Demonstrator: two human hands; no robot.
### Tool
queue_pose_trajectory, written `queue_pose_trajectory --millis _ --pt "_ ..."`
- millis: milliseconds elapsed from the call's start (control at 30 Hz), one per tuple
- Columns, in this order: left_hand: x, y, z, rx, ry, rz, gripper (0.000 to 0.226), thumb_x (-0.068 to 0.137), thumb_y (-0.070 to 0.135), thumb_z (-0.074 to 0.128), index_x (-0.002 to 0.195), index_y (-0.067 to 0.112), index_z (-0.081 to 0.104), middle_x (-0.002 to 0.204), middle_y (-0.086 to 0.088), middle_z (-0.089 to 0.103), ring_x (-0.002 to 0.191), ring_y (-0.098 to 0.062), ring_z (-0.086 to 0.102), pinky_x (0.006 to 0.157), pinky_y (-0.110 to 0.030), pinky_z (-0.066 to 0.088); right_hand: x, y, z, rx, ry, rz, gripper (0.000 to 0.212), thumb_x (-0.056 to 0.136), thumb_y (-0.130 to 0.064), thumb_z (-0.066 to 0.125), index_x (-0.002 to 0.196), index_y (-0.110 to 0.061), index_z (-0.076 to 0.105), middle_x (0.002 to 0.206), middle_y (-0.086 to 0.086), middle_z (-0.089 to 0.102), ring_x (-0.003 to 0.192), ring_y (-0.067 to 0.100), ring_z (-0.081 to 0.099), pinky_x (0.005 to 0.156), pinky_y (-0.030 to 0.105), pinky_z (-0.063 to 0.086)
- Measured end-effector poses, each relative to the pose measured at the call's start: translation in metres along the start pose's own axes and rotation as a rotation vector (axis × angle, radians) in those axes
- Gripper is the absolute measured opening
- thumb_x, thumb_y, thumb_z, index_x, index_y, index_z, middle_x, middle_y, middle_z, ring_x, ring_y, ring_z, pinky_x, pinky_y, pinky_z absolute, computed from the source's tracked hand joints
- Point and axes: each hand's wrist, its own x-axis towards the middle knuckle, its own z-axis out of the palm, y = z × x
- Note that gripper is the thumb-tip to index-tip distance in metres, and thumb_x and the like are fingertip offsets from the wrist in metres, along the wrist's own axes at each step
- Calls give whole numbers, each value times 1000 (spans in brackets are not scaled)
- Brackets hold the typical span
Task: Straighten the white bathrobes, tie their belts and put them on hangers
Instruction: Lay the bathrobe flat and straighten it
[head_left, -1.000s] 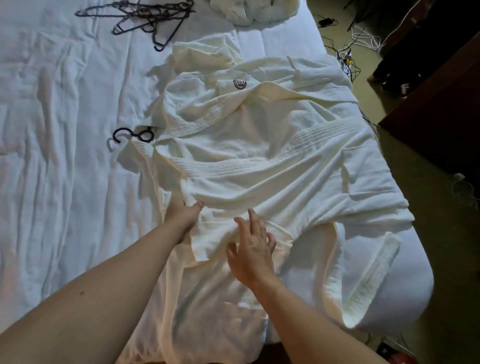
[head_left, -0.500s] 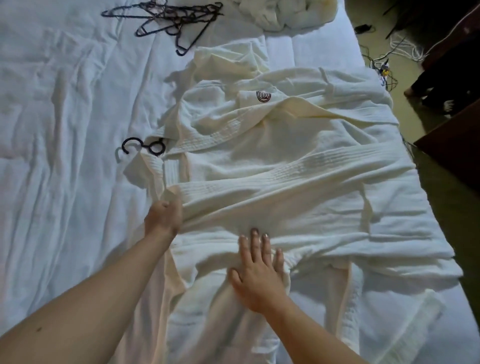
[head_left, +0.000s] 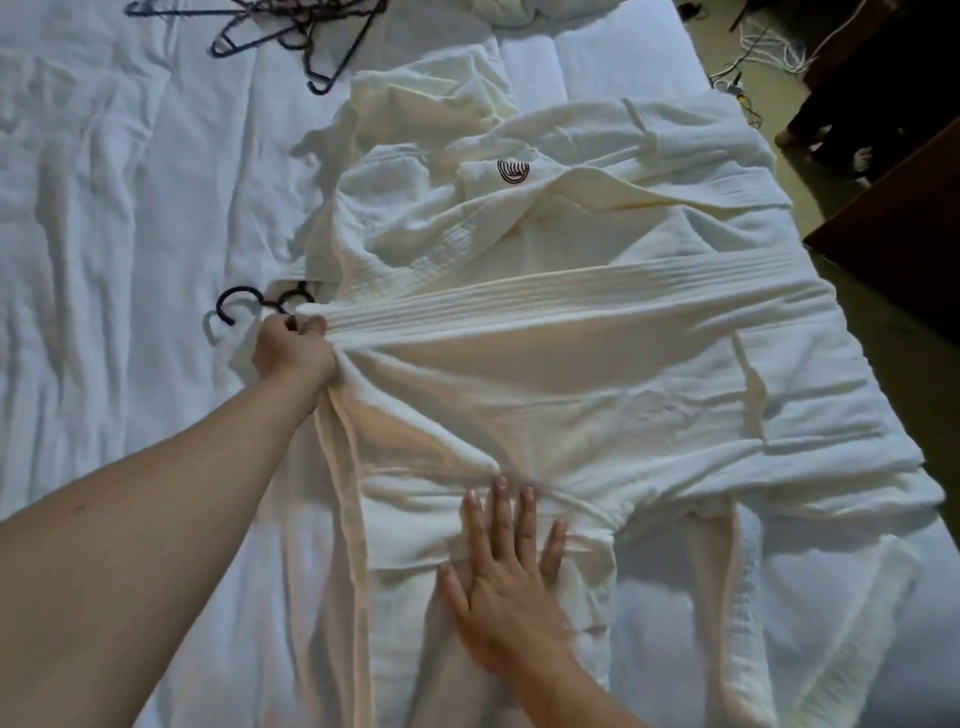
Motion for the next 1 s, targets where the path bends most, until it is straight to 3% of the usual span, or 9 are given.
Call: queue_pose_trajectory --millis 133,300,400,500,567,633,833,900,1000 --pt "-23 -15 10 -76 -137 14 51 96 53 53 120 7 55 116 -12 64 110 -32 60 85 -34 40 3 -1 11 20 -35 15 84 93 -63 41 163 -24 14 170 10 -4 156 38 -6 115 66 1" --pt "-59 -53 0 -187 -394 54 81 67 66 81 123 15 55 115 3 69 104 -17 67 96 -37 54 5 -1 2 81 -112 15 84 96 -64 29 159 -31 -16 162 0 -36 148 30 -36 116 64 -17" --pt "-77 -77 -10 -18 -449 62 64 70 59 83 114 18 61 104 7 70 96 -16 68 87 -39 57 5 4 -14 172 -183 5 86 90 -71 26 157 -40 -19 158 -11 -43 142 19 -45 115 56 -25" --pt "-95 -94 -19 29 -444 48 42 80 48 78 105 17 64 97 2 70 89 -18 66 81 -39 56 2 11 -27 419 -134 26 84 78 -71 22 157 -43 24 165 -22 -16 151 5 -24 121 47 -16" --pt "-108 -101 -24 1 -449 21 42 81 49 77 101 14 65 92 -1 70 83 -19 66 73 -37 55 0 14 -33 599 -86 85 72 75 -65 31 138 -38 55 165 -23 13 153 -1 -3 123 43 -6" --pt "-122 -109 -26 -49 -451 -8 45 81 52 77 100 13 66 89 -1 71 80 -21 67 70 -37 54 -5 16 -34 678 -60 126 55 78 -52 41 123 -33 66 161 -17 33 152 1 13 125 42 5" --pt "-191 -152 -45 -128 -477 6 73 71 70 74 122 23 51 105 6 69 98 -16 68 92 -43 55 -51 27 -21 610 143 23 36 78 -27 55 111 -26 70 144 -7 56 139 11 44 112 46 37" --pt "-220 -166 -53 -186 -443 18 65 82 51 77 131 22 45 106 6 66 97 -13 65 86 -29 51 -79 37 -21 526 307 165 48 78 -22 64 124 -31 58 150 -7 45 135 14 41 103 44 37" --pt "-262 -190 -68 -82 -356 98 57 87 36 76 132 24 43 96 4 66 83 -11 63 71 -21 45 -120 51 -16 601 213 529 56 87 -32 64 138 -32 41 146 -3 38 130 20 37 105 51 34"
